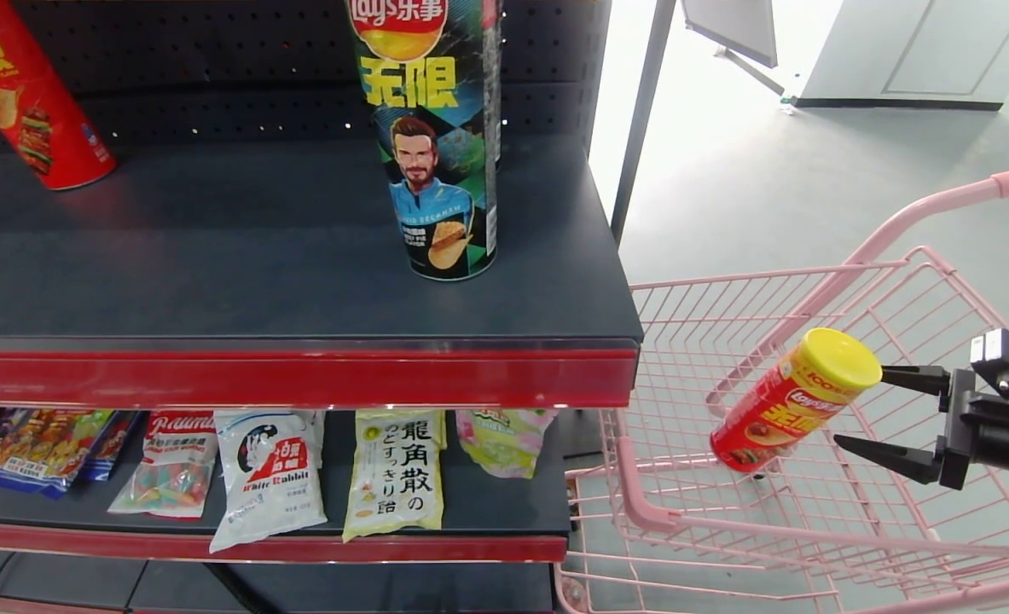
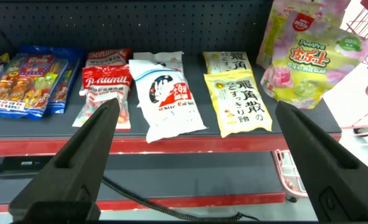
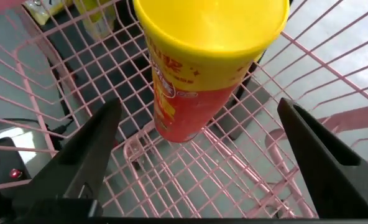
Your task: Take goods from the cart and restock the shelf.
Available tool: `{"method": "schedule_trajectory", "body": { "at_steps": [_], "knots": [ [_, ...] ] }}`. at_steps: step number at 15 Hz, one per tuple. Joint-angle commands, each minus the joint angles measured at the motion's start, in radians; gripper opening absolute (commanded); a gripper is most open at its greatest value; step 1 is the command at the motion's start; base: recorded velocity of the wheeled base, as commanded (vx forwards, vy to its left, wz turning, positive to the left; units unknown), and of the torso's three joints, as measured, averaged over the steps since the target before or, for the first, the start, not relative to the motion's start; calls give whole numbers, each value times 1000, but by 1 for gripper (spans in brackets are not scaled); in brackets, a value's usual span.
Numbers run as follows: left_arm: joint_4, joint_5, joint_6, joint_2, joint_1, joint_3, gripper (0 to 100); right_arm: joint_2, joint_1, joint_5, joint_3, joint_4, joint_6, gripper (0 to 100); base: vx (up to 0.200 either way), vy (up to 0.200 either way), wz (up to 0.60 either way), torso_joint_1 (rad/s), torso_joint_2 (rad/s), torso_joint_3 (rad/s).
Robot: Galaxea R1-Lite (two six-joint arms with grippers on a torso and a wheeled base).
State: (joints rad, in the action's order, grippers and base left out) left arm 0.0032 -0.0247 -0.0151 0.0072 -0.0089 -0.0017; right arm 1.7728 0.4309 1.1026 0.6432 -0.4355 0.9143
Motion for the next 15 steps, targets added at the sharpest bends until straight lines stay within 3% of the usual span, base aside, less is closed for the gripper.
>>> {"method": "schedule_trajectory", "body": {
  "at_steps": [1, 5, 10, 15],
  "knots": [
    [0, 0, 0, 0, 0, 0, 100, 54, -15, 0, 35, -2, -3, 100, 0, 0, 0, 0, 0, 0],
    [0, 0, 0, 0, 1, 0, 100, 159, -81, -1, 141, 1, -15, 100, 0, 0, 0, 0, 0, 0],
    [0, 0, 0, 0, 1, 0, 100, 96, -182, 3, 76, 1, -94, 100, 0, 0, 0, 0, 0, 0],
    [1, 0, 0, 0, 0, 0, 100, 66, -242, 5, 105, -5, -215, 100, 0, 0, 0, 0, 0, 0]
  ]
}}
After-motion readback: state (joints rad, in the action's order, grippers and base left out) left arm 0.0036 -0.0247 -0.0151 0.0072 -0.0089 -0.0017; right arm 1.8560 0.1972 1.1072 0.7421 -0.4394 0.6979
